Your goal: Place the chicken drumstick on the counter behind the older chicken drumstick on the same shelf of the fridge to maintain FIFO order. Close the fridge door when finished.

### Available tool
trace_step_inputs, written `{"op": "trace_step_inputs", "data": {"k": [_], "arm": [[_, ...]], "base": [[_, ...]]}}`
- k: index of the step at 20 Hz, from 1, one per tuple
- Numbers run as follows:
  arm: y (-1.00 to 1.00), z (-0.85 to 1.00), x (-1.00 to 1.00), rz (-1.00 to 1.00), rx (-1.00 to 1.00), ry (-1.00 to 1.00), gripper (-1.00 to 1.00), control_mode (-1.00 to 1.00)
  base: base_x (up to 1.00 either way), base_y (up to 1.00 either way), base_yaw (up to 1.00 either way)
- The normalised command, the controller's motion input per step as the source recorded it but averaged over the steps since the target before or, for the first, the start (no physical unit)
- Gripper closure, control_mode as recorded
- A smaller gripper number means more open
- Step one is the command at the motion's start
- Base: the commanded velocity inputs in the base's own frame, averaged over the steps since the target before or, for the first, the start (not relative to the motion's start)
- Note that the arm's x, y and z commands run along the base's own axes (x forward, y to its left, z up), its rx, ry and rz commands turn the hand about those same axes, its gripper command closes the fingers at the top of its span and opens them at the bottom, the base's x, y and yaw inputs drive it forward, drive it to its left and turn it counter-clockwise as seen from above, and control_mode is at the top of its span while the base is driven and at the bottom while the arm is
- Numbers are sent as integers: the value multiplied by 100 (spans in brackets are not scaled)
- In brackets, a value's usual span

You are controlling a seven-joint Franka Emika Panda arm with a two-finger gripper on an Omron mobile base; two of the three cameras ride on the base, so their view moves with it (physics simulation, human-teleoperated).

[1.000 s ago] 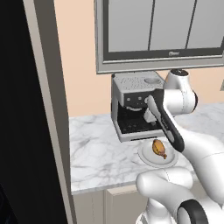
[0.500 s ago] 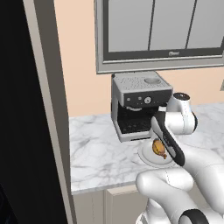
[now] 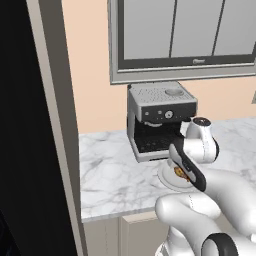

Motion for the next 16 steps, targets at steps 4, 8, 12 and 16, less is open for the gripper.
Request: {"op": "trace_step_inputs", "data": {"k": [4, 8, 12, 16], "arm": [[-6, -19, 17, 0, 0, 4, -100, -100], [-17, -22, 33, 0, 1, 2, -100, -100], [-16, -32, 31, 0, 0, 2, -100, -100], [-2, -31, 5, 0, 0, 1, -100, -100]], "base": [[0, 0, 0], [0, 0, 0], [0, 0, 0], [0, 0, 0]]}}
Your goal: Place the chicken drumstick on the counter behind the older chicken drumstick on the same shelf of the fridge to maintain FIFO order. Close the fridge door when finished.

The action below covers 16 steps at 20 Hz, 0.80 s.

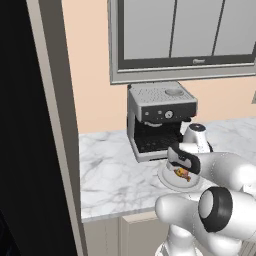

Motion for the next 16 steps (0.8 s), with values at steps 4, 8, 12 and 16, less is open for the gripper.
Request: {"op": "trace_step_inputs", "data": {"k": [4, 8, 12, 16], "arm": [[0, -11, 12, 0, 0, 1, -100, -100], [1, -15, 12, 0, 0, 3, -100, -100], [11, -38, 2, -2, 0, 5, -100, -100], [7, -41, -7, -2, 0, 3, 100, -100]], "base": [[0, 0, 0], [0, 0, 0], [0, 0, 0], [0, 0, 0]]}}
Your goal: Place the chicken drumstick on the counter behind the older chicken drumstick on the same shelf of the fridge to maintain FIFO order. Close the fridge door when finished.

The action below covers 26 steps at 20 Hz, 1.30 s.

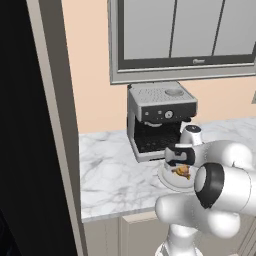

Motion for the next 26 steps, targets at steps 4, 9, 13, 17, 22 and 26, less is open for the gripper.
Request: {"op": "trace_step_inputs", "data": {"k": [4, 9, 13, 17, 22, 26], "arm": [[0, -8, -48, 0, 0, -15, 100, -100], [0, 54, -39, -3, 0, -20, 100, -100], [-4, 100, -35, -8, 0, -8, 100, -100], [0, 100, -37, -9, 0, -4, 100, -100], [5, 100, -46, -9, 0, -6, 100, -100], [21, 96, -32, -5, 0, -8, 100, -100]], "base": [[0, 0, 0], [0, 0, 0], [0, 0, 0], [0, 0, 0], [0, 0, 0], [0, 0, 0]]}}
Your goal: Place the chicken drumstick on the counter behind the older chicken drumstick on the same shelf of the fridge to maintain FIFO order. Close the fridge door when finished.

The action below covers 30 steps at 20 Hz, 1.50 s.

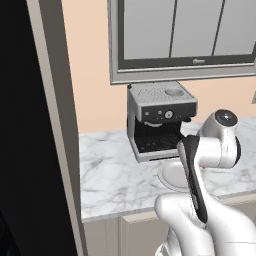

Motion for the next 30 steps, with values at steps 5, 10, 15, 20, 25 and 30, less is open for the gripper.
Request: {"op": "trace_step_inputs", "data": {"k": [5, 10, 15, 20, 25, 30], "arm": [[44, 40, -16, -1, 0, -3, 100, -100], [4, 0, -1, 0, 0, -2, 100, -100], [0, 4, -83, -1, 0, -27, 100, -100], [0, 2, -68, 0, 0, -6, 100, -100], [0, 0, 0, 0, 0, 0, 100, 100], [0, 0, 0, 0, 0, 0, 100, 100]], "base": [[0, 0, 0], [0, 0, 0], [0, 0, 0], [0, 0, 0], [-79, 0, 0], [-100, 13, 0]]}}
